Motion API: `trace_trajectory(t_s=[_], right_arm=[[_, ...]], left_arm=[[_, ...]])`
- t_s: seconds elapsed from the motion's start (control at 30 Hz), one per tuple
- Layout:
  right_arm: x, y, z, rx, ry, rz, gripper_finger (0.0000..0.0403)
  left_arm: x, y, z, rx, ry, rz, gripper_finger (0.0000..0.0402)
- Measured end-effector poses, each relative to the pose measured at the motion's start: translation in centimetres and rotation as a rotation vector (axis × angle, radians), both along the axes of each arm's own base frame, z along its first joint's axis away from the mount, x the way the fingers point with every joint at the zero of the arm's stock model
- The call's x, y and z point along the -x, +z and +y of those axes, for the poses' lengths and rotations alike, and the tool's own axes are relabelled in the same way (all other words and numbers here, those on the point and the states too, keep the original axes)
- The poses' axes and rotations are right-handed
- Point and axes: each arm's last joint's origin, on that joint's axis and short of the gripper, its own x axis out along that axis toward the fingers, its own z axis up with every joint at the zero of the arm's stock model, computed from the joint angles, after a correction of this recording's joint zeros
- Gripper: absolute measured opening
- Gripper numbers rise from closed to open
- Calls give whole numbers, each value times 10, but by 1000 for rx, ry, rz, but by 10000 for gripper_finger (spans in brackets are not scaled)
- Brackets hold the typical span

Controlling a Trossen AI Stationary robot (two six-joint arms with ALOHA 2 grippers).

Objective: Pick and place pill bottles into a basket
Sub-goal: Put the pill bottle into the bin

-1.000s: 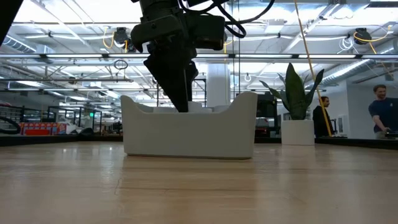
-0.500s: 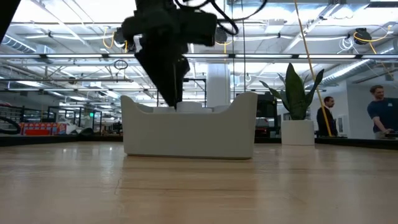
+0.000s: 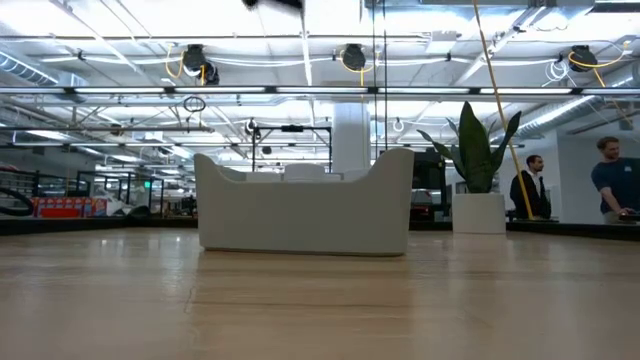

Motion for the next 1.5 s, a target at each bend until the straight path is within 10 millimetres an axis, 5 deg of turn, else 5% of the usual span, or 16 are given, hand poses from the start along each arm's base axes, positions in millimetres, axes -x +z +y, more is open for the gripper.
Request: trace_trajectory(t_s=[0.27, 0.43, 0.63, 0.93, 1.13, 1.3, 1.5], right_arm=[[1, -10, 4, 33, 16, 89, 212], [8, -7, 13, 51, 5, 92, 212], [11, 12, 31, 100, -5, 190, 212], [-10, 51, 60, 122, -106, 496, 213], [-38, 62, 112, 241, -41, 652, 213], [-51, 50, 140, 296, -90, 874, 213], [-53, 25, 133, 137, -210, 1282, 240]], left_arm=[[43, 39, -58, -49, -115, -229, 216], [52, 16, -97, -71, -182, -328, 216], [57, -25, -119, -15, -222, -428, 219], [82, -68, -123, 98, -253, -578, 217], [109, -87, -117, 184, -276, -678, 219], [129, -98, -116, 216, -312, -718, 216], [146, -106, -113, 205, -267, -735, 223]])
